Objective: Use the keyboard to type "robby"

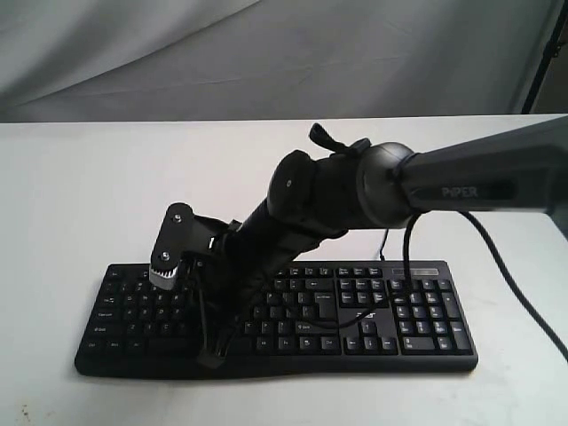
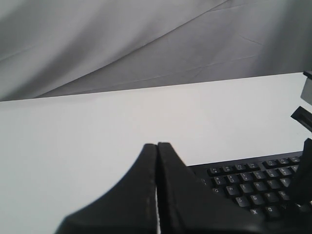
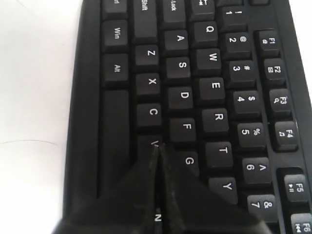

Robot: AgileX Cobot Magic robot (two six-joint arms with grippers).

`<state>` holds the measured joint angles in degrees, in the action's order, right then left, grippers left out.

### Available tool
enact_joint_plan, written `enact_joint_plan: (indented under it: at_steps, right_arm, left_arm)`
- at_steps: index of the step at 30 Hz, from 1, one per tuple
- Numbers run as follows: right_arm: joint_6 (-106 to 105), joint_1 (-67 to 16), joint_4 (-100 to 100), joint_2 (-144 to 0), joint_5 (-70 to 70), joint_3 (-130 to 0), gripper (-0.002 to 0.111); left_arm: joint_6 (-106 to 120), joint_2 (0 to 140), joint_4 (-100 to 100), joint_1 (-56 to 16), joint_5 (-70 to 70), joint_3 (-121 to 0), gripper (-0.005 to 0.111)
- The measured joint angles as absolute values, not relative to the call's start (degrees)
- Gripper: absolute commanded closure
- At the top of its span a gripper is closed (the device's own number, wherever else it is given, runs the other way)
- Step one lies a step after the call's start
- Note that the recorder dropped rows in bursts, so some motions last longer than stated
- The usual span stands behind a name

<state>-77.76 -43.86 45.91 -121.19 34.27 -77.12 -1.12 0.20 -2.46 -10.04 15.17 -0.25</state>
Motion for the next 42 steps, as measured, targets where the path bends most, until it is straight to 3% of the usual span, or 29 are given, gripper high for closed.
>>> enact_joint_plan:
  at_steps: [42]
  right_arm:
    - [-76.4,-40.8,45.7,-119.6,33.9,-78.5,0.108]
  left_arm:
    - [-1.1,0.2,-2.5,-10.0,15.2,-0.2,0.107]
